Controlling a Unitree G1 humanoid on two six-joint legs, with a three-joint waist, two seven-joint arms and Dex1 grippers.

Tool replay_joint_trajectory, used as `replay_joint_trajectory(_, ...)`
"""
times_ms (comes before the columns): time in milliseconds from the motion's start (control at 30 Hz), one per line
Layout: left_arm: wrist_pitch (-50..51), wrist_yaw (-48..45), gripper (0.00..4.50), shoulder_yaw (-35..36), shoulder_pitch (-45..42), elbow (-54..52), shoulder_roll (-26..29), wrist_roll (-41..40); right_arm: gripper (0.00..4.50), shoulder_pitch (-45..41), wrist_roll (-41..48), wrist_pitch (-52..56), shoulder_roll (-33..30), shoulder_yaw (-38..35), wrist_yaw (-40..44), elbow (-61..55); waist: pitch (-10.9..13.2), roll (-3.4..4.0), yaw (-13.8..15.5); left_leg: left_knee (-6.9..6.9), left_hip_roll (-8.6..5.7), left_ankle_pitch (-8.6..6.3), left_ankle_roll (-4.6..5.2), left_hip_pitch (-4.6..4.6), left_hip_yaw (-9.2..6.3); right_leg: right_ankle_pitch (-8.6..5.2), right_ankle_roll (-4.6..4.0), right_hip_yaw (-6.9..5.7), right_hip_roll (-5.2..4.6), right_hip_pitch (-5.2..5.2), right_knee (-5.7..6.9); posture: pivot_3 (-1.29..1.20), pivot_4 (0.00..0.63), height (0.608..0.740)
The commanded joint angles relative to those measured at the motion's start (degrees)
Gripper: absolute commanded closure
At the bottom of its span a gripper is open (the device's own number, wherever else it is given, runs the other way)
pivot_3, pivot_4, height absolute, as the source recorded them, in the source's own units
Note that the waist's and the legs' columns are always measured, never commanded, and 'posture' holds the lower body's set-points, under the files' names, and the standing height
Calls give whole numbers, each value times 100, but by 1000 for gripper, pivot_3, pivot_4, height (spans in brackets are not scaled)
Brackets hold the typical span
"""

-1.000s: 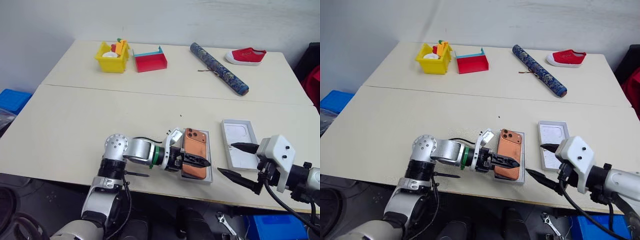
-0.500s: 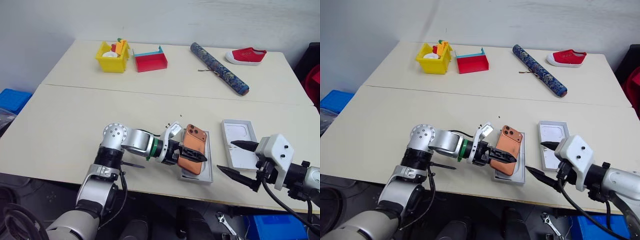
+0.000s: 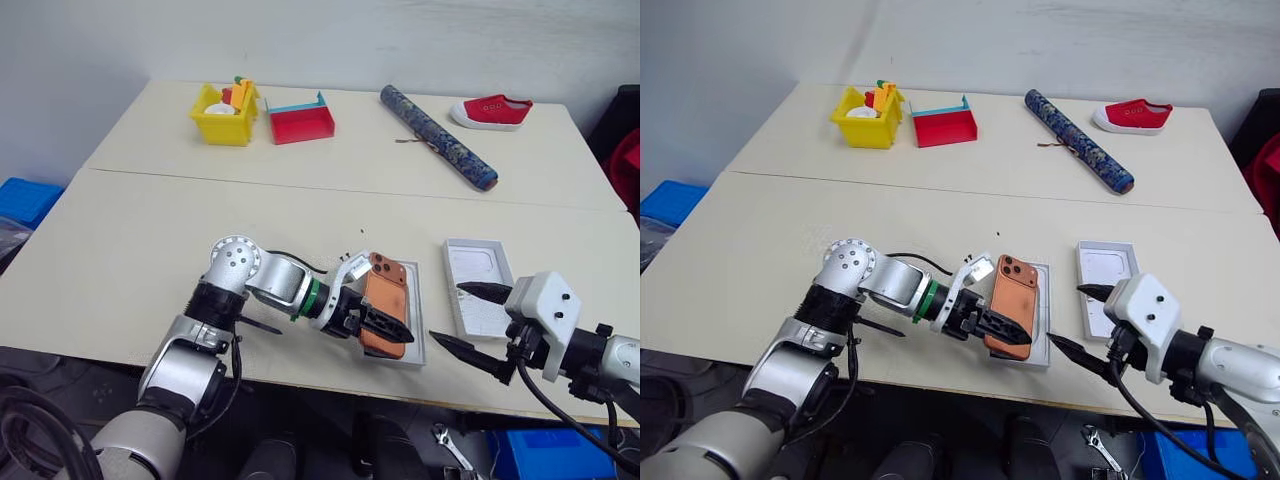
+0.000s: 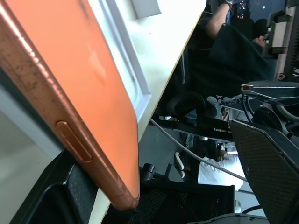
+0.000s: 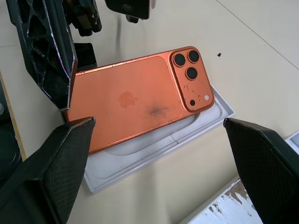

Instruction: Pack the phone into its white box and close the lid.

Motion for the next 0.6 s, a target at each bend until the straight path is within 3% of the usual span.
replay_joint_trajectory(33,1,-414,219,35,-314,-19,-195,258,0,-30,-10,-126,47,11,-60,2,0,0,1,0,0,0,0,0,0,0,0,0,0,0,0,0,150,740)
replay_joint_trajectory(233,1,-1083,219,-201,-510,-103,-106,1093,0,-49,18,-127,72,42,-141,-13,0,0,-17,-1,1,0,0,1,6,0,0,3,2,0,0,0,150,740)
replay_joint_trajectory(333,1,-1613,219,-535,-571,-342,315,1044,0,-13,11,-135,103,51,-174,-18,1,-1,-40,-3,3,0,0,6,10,0,0,9,4,0,2,0,150,740)
replay_joint_trajectory(600,1,-2198,219,-817,-752,-532,759,1130,0,-158,4,-142,88,121,-195,103,0,0,-51,-5,2,0,0,7,12,0,0,12,2,0,2,0,150,740)
